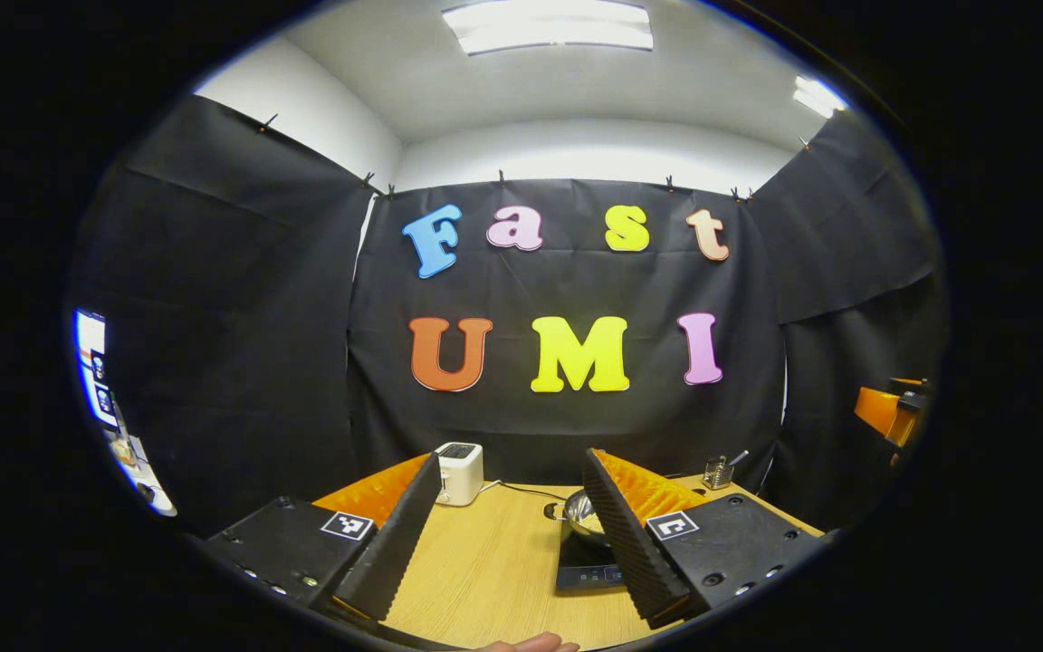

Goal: First push the handle of the pot to place it horizontally, then grasp the pot with both hands and set it on the induction cooktop.

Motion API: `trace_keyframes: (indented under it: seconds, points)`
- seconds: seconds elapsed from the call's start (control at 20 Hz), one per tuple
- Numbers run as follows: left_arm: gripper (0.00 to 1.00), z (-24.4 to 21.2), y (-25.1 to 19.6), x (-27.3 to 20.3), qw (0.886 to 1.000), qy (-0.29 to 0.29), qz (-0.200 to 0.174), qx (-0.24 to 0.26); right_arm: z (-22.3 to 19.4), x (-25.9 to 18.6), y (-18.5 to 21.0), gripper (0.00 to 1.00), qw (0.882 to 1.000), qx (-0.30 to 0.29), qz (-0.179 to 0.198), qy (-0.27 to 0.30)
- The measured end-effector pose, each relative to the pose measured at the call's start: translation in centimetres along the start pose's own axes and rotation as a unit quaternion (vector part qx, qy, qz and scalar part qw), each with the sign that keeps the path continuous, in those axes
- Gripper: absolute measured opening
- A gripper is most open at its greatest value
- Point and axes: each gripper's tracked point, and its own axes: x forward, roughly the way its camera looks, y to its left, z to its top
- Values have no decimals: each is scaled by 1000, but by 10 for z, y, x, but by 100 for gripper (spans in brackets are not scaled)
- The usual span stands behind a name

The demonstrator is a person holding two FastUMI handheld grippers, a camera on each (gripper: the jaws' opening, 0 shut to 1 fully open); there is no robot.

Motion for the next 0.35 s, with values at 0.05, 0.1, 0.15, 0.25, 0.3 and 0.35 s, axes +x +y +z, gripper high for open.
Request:
trace_keyframes:
  seconds: [0.05, 0.1, 0.15, 0.25, 0.3, 0.35]
  points:
    - [84, -1, 3, 3, 1000, -2, 8, 3, 6, 4, 0, 98, 1000, -2, 3, -16]
    - [84, -2, 5, 6, 1000, -3, 15, 6, 6, 7, -7, 99, 1000, -5, -9, -22]
    - [94, -5, 6, 10, 1000, -3, 21, 7, 3, 8, -16, 97, 999, -8, -21, -24]
    - [94, -10, 2, 15, 1000, -5, 23, 8, 1, 12, -20, 98, 999, -4, -29, -29]
    - [94, -14, 1, 18, 1000, -3, 22, 9, 2, 13, -21, 98, 999, 2, -30, -33]
    - [94, -18, 1, 19, 1000, 1, 22, 11, 0, 14, -24, 98, 999, 6, -32, -35]
